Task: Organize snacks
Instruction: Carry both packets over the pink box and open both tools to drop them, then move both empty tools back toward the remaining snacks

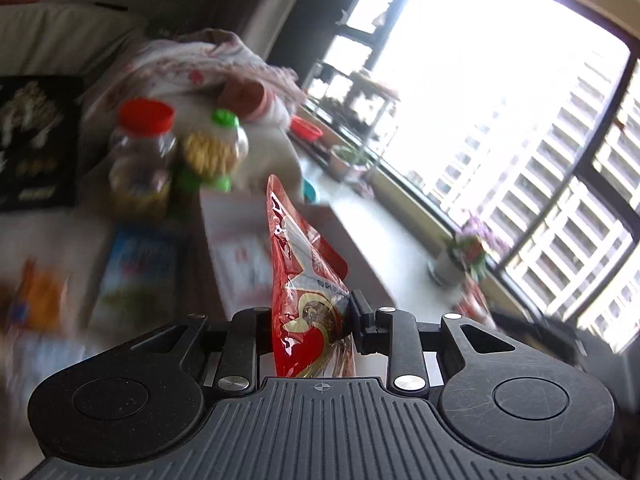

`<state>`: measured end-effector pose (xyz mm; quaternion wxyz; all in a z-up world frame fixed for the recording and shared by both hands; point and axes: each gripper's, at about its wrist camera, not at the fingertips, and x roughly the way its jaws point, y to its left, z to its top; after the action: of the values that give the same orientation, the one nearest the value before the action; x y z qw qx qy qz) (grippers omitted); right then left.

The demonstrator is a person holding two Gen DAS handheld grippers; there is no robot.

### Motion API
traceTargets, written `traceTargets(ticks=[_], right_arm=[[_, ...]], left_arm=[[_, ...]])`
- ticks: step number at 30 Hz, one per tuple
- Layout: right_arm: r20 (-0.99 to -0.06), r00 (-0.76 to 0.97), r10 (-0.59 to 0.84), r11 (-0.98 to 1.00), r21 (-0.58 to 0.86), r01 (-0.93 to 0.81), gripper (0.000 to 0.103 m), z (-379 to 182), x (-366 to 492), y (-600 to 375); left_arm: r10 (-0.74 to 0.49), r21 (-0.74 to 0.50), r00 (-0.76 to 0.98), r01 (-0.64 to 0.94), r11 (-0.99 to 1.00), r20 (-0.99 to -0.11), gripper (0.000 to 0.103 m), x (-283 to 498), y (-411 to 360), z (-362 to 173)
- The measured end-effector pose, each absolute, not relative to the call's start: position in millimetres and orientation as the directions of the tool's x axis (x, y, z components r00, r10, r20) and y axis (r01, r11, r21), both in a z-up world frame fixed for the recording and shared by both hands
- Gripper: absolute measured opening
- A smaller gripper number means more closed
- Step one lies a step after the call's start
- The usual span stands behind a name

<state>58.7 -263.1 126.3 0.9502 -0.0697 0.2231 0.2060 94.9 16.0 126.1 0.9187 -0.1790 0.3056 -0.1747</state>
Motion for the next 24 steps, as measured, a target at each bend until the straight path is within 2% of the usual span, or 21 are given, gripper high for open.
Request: traceTargets(ticks=[3,8,10,15,17,20,24], right_arm=[[-0.473,0.817,0.330,0.922,-0.023,-0.386,0.060,124,87,-262],[-0.550,0.772,0.318,0.931,0.027,-0.365,0.060,115,130,-258],[-0.567,0.763,0.309,0.936,0.039,-0.350,0.060,114,145,-256],[-0.593,0.734,0.331,0.935,0.100,-0.341,0.060,122,198,-237],[-0.606,0.711,0.357,0.928,0.143,-0.344,0.068,127,232,-223],[-0.665,0.668,0.332,0.938,0.157,-0.310,0.072,128,276,-202],[-0.670,0.676,0.307,0.946,0.137,-0.294,0.072,127,270,-192]], left_arm=[[-0.418,-0.474,0.757,0.164,0.865,-0.502,0.031,157,5,115],[-0.378,-0.434,0.715,0.115,0.893,-0.588,0.031,240,-5,77],[-0.364,-0.437,0.741,0.106,0.893,-0.564,0.038,243,5,78],[-0.341,-0.467,0.822,0.106,0.878,-0.455,0.038,207,44,102],[-0.330,-0.473,0.831,0.094,0.876,-0.447,0.038,186,57,103],[-0.306,-0.445,0.811,0.063,0.893,-0.499,0.038,141,70,90],[-0.267,-0.439,0.785,-0.006,0.898,-0.558,0.038,75,103,56]])
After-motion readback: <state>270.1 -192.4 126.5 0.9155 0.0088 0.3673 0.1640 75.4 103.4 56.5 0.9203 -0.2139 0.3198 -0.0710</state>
